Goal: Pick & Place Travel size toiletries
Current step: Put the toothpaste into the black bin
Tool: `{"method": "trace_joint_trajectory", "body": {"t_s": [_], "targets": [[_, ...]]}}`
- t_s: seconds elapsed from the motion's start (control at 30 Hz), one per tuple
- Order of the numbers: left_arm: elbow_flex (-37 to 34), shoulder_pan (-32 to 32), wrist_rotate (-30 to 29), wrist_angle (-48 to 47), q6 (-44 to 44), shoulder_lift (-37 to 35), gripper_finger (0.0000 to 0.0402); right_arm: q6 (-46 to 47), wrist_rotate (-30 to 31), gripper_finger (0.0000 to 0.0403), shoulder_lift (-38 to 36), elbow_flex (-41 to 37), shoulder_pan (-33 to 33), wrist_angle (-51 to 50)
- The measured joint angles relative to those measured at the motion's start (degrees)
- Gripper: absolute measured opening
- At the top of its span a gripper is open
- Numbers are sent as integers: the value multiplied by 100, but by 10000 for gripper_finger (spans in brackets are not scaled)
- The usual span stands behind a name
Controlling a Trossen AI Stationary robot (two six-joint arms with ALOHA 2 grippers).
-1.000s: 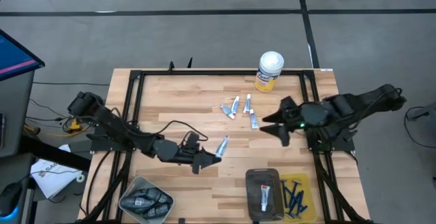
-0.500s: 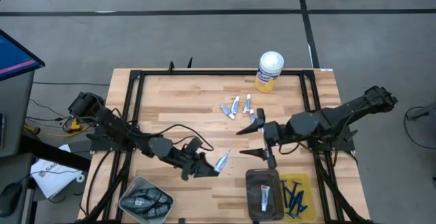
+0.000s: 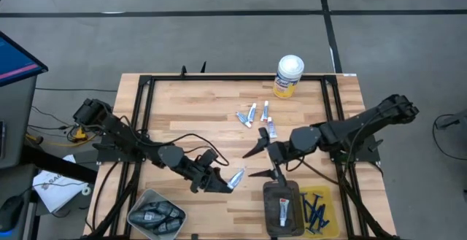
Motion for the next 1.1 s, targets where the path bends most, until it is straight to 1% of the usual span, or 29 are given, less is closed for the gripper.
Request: {"method": "trace_joint_trajectory", "body": {"t_s": [0.13, 0.23, 0.33, 0.73, 0.97, 1.1], "targets": [[0, 2, 18, 0, -12, 0, 56, 0, -25, 261, 47, 0, 10, 49], [0, 2, 19, -2, -31, 0, 56, -1, -26, 244, 49, 0, 6, 149], [0, 2, 19, -3, -51, 0, 56, 0, -71, 218, 49, 0, 4, 274], [0, 34, -6, -13, -132, 0, 61, 2, -743, 119, 49, 2, -157, 352], [0, 93, -10, -20, -158, 0, 62, 2, -777, 66, 49, 2, -258, 349], [-2, 114, -4, -24, -182, 0, 62, 0, -837, 21, 49, 2, -301, 293]]}}
